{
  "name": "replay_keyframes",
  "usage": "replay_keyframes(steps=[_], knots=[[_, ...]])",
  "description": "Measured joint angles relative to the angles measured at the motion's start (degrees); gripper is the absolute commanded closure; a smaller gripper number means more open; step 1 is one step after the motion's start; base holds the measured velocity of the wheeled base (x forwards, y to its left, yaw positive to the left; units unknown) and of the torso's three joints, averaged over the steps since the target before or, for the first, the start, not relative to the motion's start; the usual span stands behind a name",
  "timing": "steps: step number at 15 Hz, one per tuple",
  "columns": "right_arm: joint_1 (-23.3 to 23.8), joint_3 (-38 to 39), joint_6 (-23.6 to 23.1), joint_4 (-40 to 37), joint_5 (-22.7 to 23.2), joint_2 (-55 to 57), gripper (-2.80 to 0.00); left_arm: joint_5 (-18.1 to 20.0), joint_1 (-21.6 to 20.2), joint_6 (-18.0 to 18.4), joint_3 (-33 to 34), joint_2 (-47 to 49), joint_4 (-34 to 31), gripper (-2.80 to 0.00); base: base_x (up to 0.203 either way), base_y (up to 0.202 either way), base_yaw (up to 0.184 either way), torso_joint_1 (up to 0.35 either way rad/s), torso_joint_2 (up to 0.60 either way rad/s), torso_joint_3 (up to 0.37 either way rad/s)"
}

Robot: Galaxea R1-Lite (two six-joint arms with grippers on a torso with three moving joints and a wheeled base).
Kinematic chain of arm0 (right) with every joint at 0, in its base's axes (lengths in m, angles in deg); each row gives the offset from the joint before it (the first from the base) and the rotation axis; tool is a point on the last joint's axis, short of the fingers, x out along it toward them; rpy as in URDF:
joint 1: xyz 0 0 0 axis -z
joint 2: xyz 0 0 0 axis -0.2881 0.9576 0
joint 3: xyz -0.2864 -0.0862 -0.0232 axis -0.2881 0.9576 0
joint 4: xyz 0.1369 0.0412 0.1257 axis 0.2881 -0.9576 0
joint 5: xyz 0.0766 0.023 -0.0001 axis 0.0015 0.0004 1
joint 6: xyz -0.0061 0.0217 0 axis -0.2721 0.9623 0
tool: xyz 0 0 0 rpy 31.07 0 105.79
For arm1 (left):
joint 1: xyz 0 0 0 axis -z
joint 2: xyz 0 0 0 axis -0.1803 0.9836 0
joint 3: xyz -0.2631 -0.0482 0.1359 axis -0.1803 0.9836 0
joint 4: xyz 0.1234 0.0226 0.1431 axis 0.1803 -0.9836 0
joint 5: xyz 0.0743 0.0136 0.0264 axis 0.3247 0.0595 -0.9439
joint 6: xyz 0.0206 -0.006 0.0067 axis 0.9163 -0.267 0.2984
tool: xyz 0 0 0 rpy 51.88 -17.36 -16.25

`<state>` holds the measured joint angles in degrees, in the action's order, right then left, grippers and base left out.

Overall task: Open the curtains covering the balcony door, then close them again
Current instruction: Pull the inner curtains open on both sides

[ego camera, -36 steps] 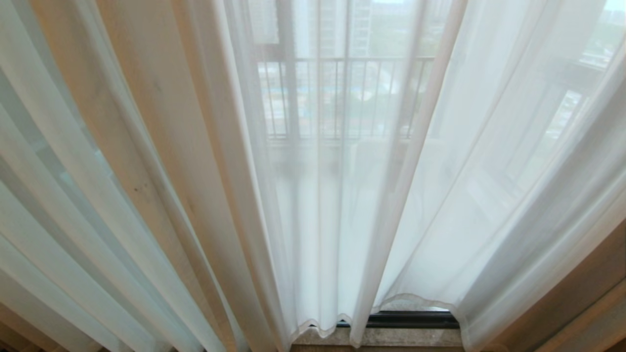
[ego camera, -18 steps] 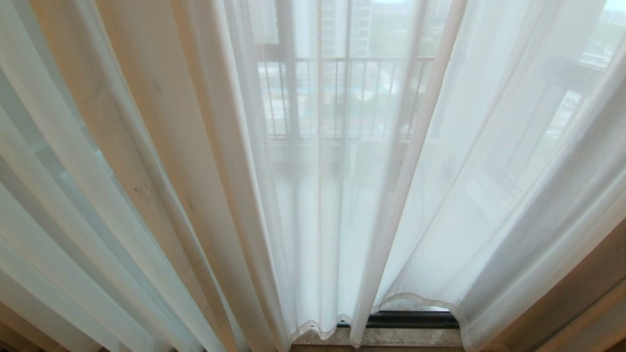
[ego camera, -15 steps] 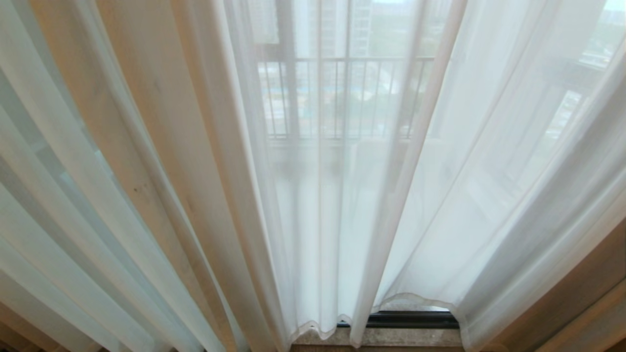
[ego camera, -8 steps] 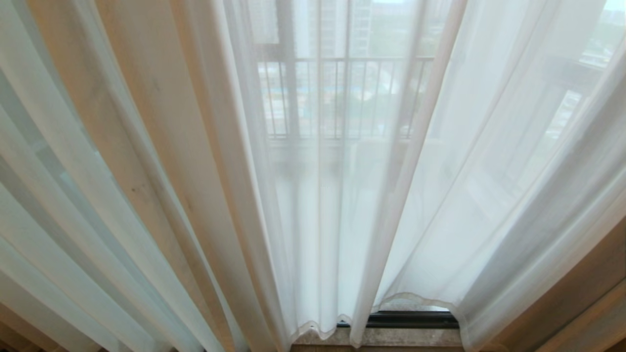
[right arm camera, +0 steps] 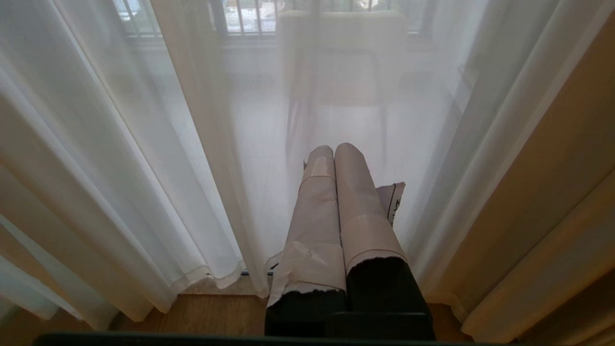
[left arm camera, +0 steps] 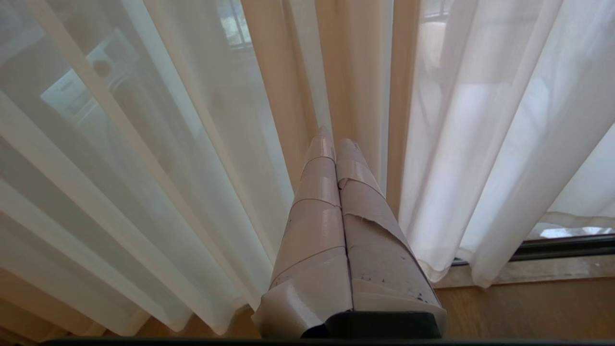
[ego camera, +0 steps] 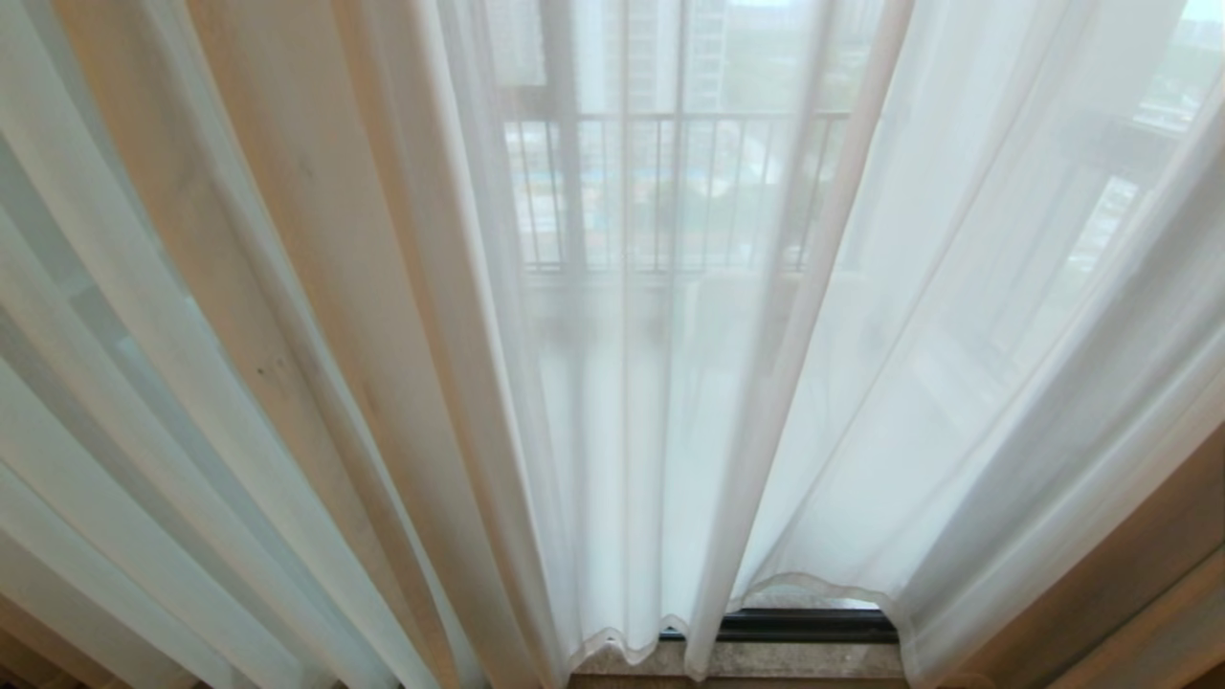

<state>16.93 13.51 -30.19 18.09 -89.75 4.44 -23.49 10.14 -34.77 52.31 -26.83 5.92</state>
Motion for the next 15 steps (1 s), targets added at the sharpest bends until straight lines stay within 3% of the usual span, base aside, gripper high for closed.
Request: replay_keyframes(steps=[9, 15], knots=[[0.0, 0.0, 0.0, 0.0, 0.0, 0.0, 0.00, 0.6, 0.0, 0.4, -6.0, 0.9, 0.0, 0.00, 0.000, 0.000, 0.000, 0.000, 0.00, 0.000], [0.0, 0.0, 0.0, 0.0, 0.0, 0.0, 0.00, 0.4, 0.2, -0.1, -11.1, 8.1, 0.2, 0.00, 0.000, 0.000, 0.000, 0.000, 0.00, 0.000]])
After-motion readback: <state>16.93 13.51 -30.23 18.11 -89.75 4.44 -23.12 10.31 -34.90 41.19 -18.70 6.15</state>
